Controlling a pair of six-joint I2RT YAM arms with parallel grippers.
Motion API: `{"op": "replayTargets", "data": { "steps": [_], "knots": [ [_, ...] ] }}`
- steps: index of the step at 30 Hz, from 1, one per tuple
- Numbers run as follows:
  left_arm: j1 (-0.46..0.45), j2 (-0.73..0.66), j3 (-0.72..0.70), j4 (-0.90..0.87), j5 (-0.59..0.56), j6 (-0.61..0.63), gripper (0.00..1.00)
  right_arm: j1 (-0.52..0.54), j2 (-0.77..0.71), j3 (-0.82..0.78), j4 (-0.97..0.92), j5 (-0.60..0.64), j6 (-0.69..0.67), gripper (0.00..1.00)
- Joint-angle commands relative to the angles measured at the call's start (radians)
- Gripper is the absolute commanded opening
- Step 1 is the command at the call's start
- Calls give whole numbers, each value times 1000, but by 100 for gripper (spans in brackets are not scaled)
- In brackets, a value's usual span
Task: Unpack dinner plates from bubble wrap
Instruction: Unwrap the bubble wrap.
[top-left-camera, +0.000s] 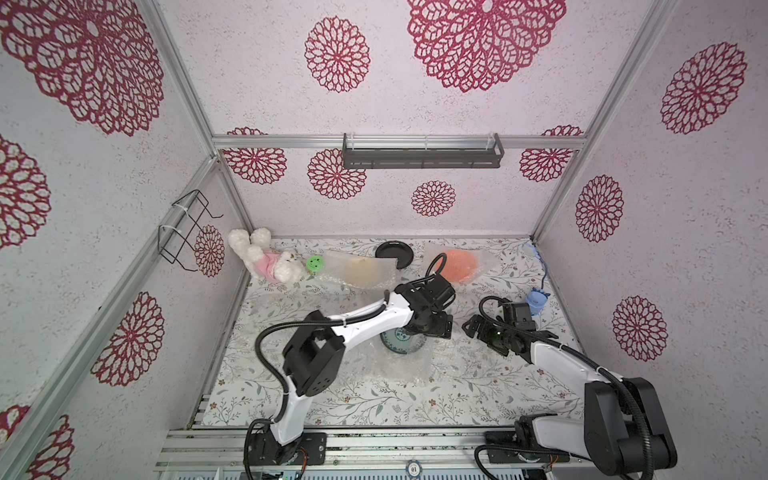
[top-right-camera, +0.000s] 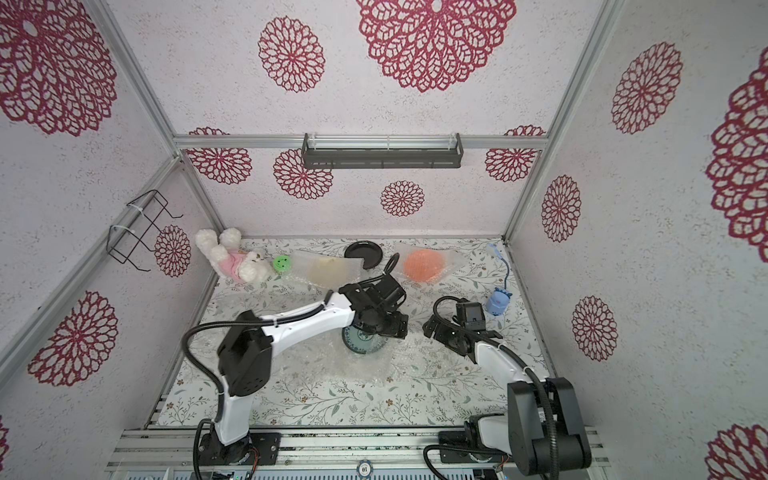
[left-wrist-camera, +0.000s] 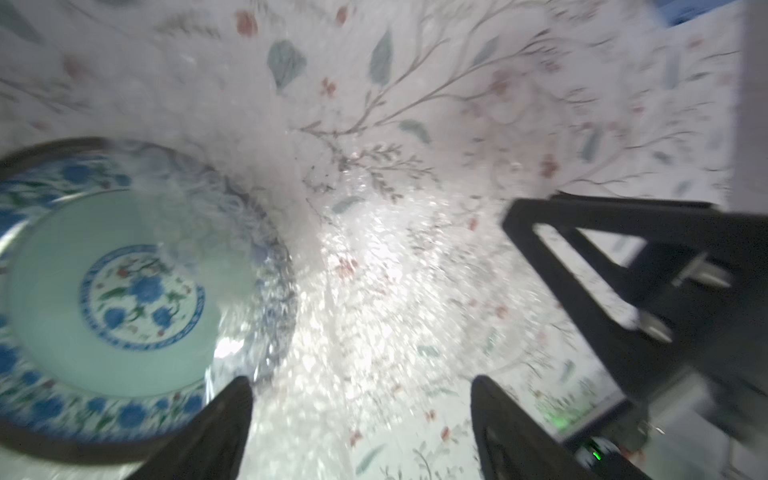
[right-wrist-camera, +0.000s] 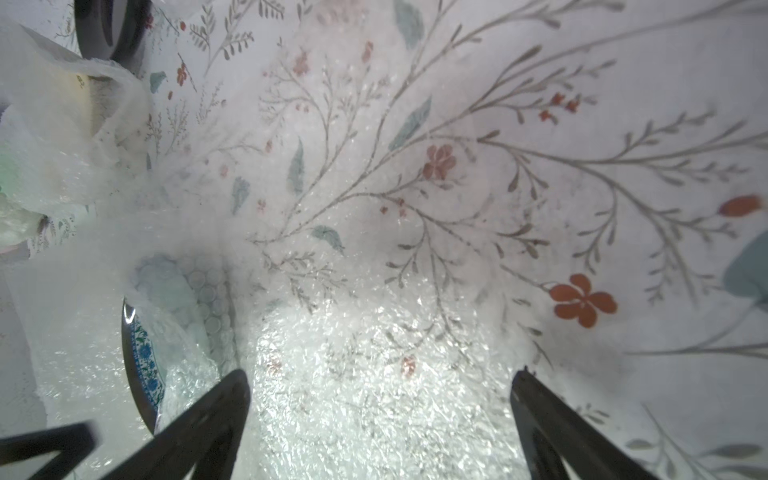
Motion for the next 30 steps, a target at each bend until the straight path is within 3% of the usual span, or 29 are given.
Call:
{"op": "replayTargets", "data": {
  "steps": [1,7,13,21,27,30],
  "knots": [
    [55,-215,-130,137,55,-22,90,31,-58,72,-60,55,-65,98],
    [239,-582,-569,223,56,-129,95,297,-34,189,-165,207,-85,97],
    [478,-827,-895,206,99,-186,97,574,133,315,-194,350,-46,99],
    [686,-807,-1042,249,181,-169,95,714,386,470,-251,457,-41,99],
    [735,-713,-1052,309,218,-145,88,733,488,487,-257,488,-26,96],
    [736,-682,-1048,331,213,-136,84,736,507,487,-257,501,-17,90]
  ]
}}
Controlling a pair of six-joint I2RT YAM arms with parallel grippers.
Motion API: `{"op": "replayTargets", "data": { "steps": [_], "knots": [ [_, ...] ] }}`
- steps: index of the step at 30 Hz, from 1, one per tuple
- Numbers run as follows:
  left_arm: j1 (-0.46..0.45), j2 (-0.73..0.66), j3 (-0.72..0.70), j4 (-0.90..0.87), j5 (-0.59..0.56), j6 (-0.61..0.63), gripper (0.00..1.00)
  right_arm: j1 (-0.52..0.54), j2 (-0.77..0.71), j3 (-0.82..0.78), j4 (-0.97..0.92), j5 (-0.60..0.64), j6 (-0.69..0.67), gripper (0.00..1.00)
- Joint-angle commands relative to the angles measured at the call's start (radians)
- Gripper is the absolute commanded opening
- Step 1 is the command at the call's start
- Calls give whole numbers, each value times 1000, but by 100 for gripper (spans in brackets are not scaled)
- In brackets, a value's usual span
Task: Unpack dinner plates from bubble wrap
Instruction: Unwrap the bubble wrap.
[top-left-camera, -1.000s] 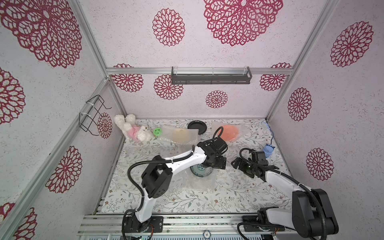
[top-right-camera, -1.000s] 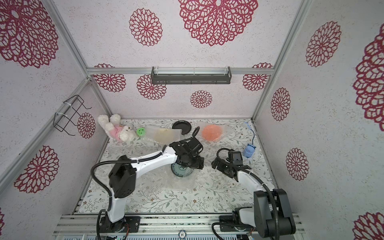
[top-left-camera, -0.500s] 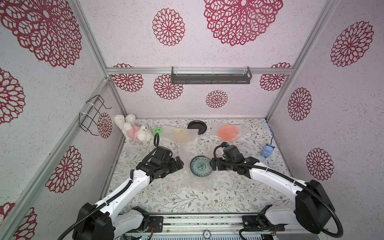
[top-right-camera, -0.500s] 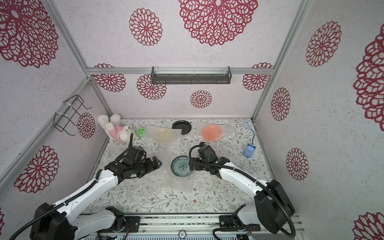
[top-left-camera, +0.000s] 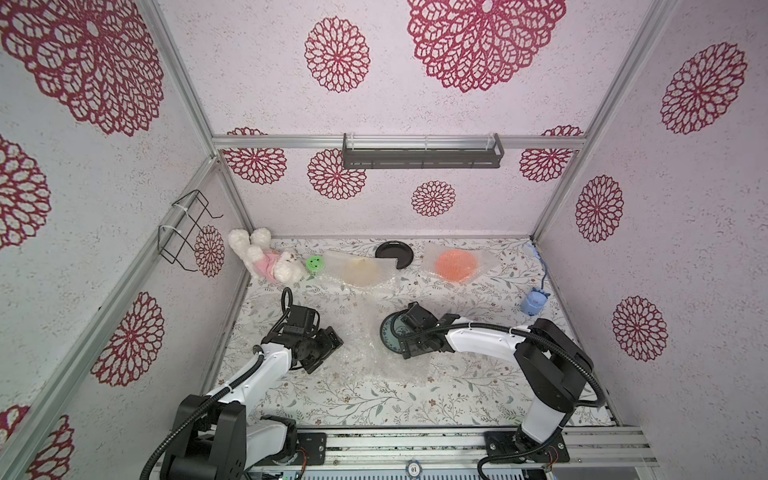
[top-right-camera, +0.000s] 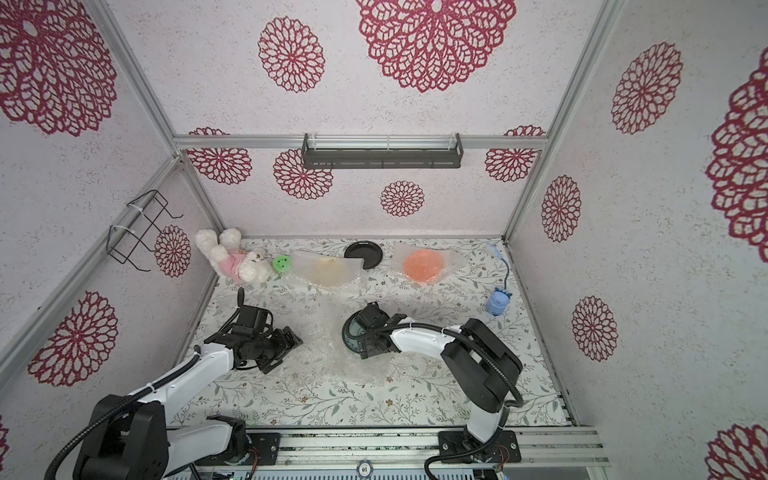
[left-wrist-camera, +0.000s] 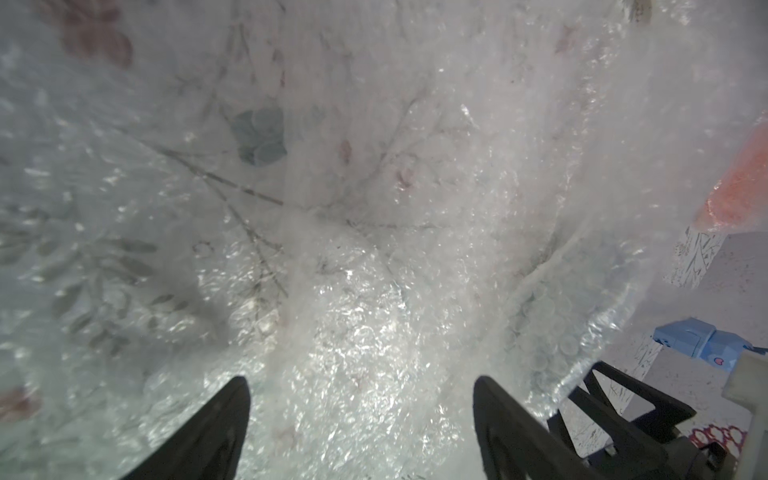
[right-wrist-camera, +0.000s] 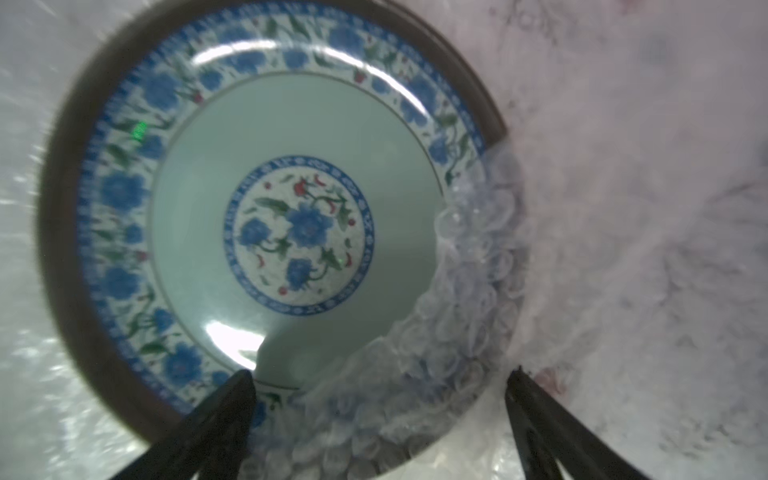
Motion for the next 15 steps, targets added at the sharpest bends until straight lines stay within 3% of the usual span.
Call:
{"op": "replayTargets", "data": {
  "steps": [1,7,15],
  "knots": [
    [8,24,13,54,11,20,82,8,2,25,-32,56,24,89],
    [11,79,30,68,-2,32,58,9,-26,17,-26,71,24,64],
    [11,146,61,46,-34,46,3,5,-70,3,-45,101,15,19]
  ]
}}
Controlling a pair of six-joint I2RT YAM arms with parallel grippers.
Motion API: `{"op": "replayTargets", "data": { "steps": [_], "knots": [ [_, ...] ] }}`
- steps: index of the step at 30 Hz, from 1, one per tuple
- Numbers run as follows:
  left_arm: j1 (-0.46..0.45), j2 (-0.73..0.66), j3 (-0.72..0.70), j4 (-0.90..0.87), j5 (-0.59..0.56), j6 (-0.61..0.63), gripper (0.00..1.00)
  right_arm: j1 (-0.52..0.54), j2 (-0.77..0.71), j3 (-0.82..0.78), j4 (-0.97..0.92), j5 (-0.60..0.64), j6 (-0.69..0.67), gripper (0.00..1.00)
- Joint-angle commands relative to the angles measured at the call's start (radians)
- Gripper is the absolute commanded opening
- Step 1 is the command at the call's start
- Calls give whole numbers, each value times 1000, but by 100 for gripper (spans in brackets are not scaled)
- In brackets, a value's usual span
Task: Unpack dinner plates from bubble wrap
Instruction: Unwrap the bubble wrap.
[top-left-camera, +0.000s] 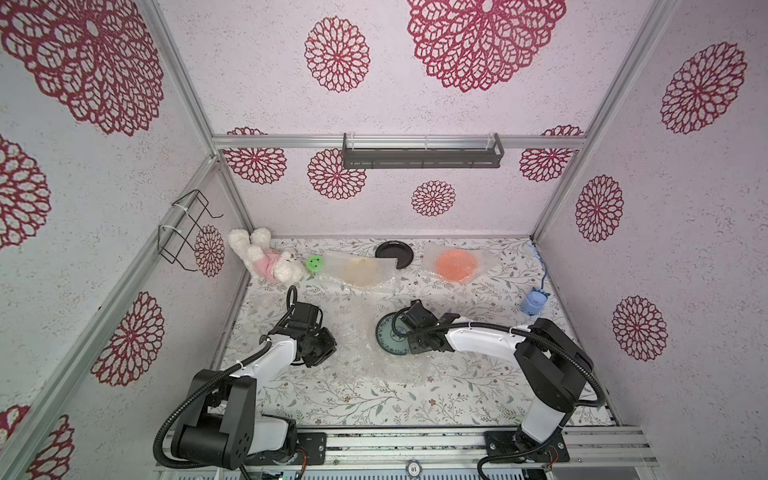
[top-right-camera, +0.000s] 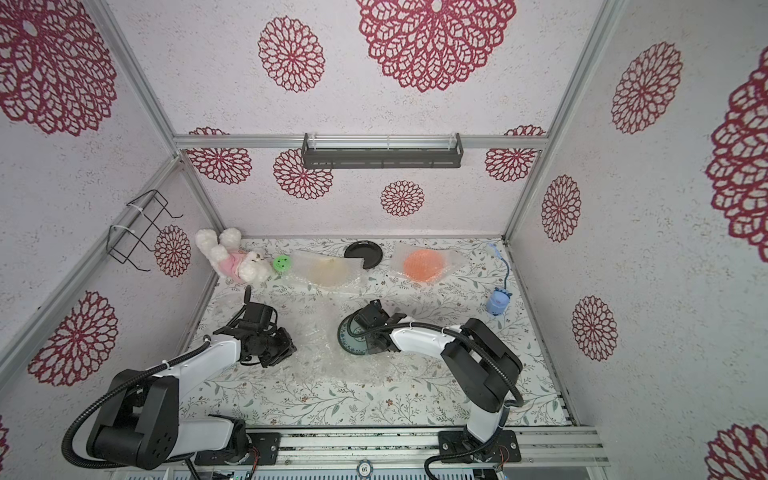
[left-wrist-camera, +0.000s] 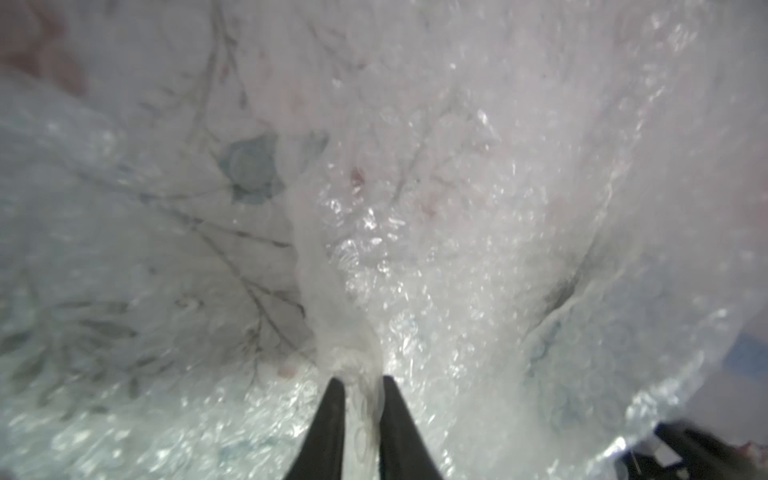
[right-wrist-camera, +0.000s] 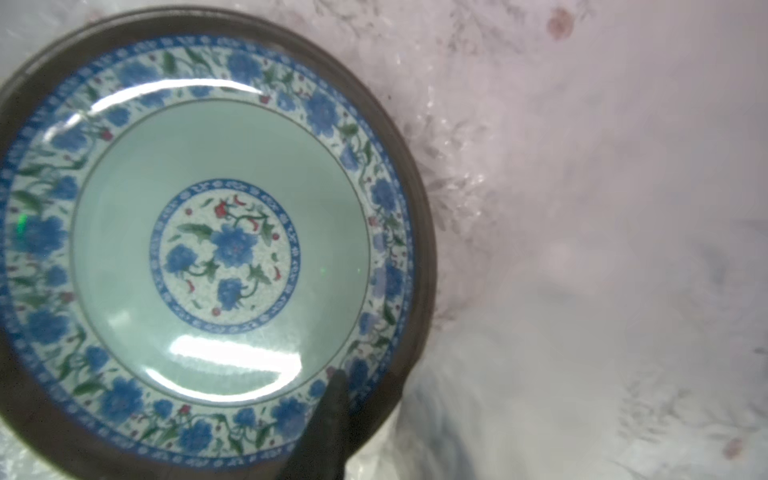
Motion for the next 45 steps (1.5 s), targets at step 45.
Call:
{"op": "replayTargets", "data": {
  "steps": [45],
  "knots": [
    [319,69,233,-134,-161,104,0,-640,-507,-524,288,-407,12,10]
  ]
}}
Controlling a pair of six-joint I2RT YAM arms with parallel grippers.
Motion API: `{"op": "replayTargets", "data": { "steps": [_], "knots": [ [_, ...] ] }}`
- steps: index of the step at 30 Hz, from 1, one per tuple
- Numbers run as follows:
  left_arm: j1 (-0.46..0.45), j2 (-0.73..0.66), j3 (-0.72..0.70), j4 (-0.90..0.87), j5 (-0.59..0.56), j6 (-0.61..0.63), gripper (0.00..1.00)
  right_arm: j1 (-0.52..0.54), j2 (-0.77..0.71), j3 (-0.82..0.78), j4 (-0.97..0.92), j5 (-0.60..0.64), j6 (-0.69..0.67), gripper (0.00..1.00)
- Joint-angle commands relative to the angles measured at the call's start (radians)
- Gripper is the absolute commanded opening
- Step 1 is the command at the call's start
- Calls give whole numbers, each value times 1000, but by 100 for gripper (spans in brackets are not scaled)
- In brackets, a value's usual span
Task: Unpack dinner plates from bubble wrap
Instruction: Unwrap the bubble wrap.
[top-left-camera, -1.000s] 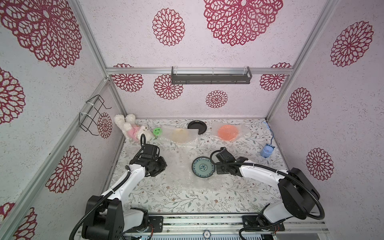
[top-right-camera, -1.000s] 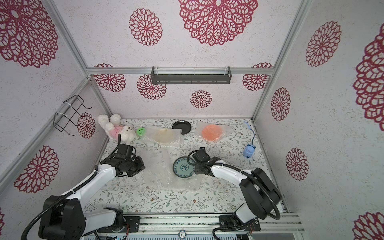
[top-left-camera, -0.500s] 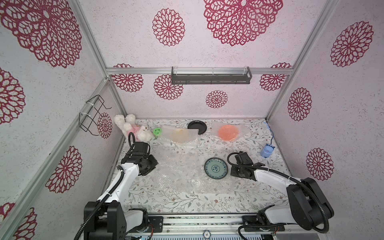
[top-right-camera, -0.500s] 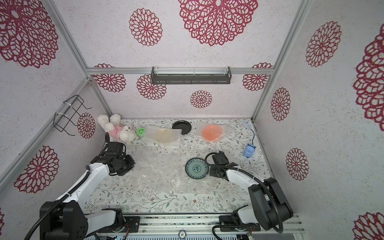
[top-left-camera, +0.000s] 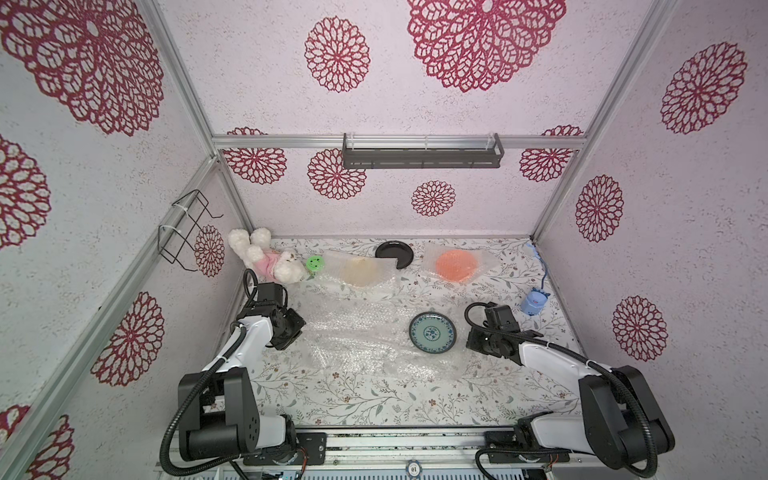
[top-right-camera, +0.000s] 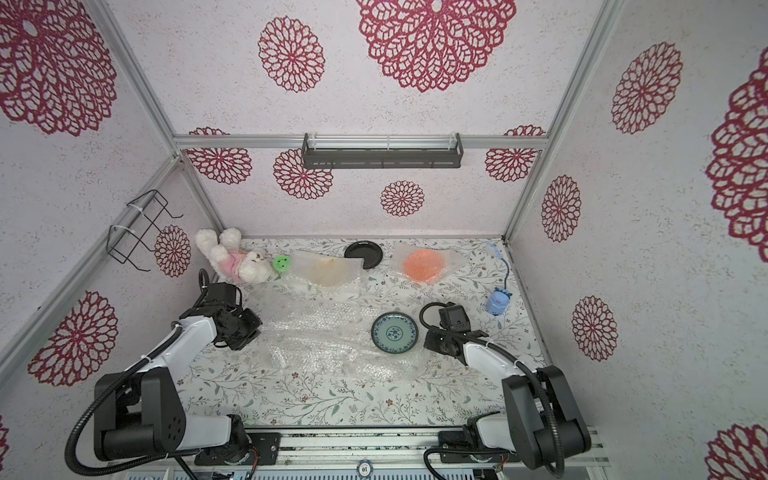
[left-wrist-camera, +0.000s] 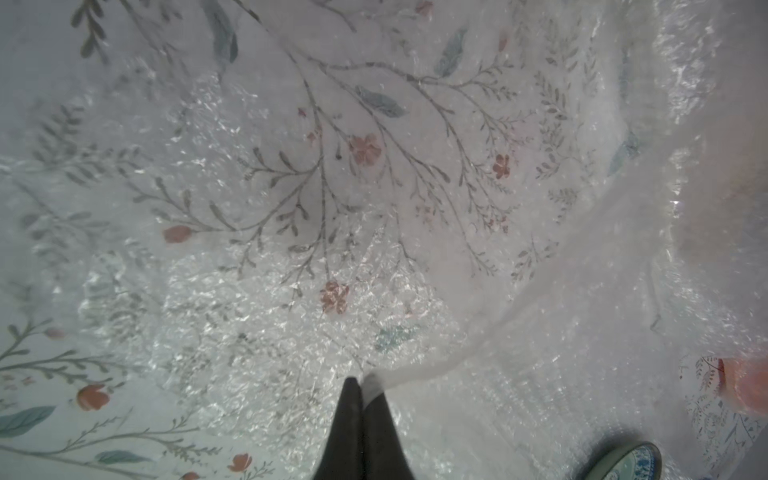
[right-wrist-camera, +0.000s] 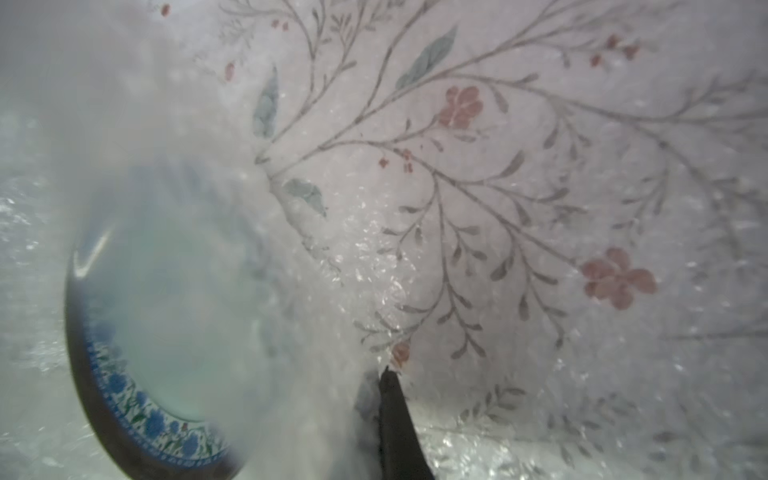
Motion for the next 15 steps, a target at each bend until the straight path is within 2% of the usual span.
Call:
{"op": "replayTargets", "data": {
  "steps": [1,5,8,13,15],
  "knots": [
    [17,38,13,68,-24,-14,0,-53,-74,-40,51,-43,15,17],
    [22,80,7,93,-3,-12,0,-117,-118,-89,60,-68,49,39],
    [22,94,-5,118,30,-12,0,-174,-129,-120,99,-144,60,55],
    [22,97,-18,135,52,-14,0,-215,-141,-126,149,-248,87,76],
    [21,96,-24,139,61,-13,0,-248,-154,-142,192,-324,123,79]
  ]
}}
